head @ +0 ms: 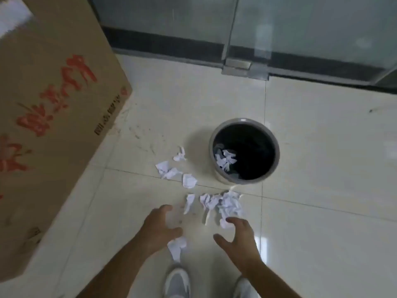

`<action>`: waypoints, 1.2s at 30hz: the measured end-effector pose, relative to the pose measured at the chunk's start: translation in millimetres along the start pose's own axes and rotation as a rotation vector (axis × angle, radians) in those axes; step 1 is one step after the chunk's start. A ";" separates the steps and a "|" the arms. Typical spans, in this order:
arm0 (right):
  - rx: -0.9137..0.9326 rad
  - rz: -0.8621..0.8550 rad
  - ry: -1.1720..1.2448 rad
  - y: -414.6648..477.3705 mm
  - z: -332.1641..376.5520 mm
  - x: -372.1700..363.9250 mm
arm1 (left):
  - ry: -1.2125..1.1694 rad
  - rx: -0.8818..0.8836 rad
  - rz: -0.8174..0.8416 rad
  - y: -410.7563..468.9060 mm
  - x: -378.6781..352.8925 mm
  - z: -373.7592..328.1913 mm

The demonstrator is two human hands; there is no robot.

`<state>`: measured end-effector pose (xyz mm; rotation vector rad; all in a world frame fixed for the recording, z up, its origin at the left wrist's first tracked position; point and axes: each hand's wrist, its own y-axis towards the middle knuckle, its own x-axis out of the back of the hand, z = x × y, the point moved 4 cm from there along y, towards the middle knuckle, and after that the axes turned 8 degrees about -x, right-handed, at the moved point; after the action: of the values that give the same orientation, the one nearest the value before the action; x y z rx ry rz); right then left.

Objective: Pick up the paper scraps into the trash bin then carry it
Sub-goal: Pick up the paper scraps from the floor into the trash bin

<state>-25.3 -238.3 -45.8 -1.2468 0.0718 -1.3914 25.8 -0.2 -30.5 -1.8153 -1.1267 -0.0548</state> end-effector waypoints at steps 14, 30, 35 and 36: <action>-0.129 -0.214 -0.094 242.1 -102.3 -79.5 | 0.600 -0.186 -0.189 319.8 7.4 74.9; 0.124 -0.054 -0.290 247.4 -46.3 -150.7 | 0.641 -0.484 0.093 281.1 -160.8 71.6; 0.117 0.021 -0.117 229.3 -30.0 -147.0 | 0.440 -0.486 0.044 268.6 -144.3 65.1; 0.127 0.013 -0.082 224.8 -22.2 -144.3 | 0.404 -0.477 0.015 260.9 -134.8 57.8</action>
<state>71.4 -210.0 -294.2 -1.1937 -0.0648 -1.3115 110.1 -76.0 -307.6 -2.0996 -0.8529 -0.7021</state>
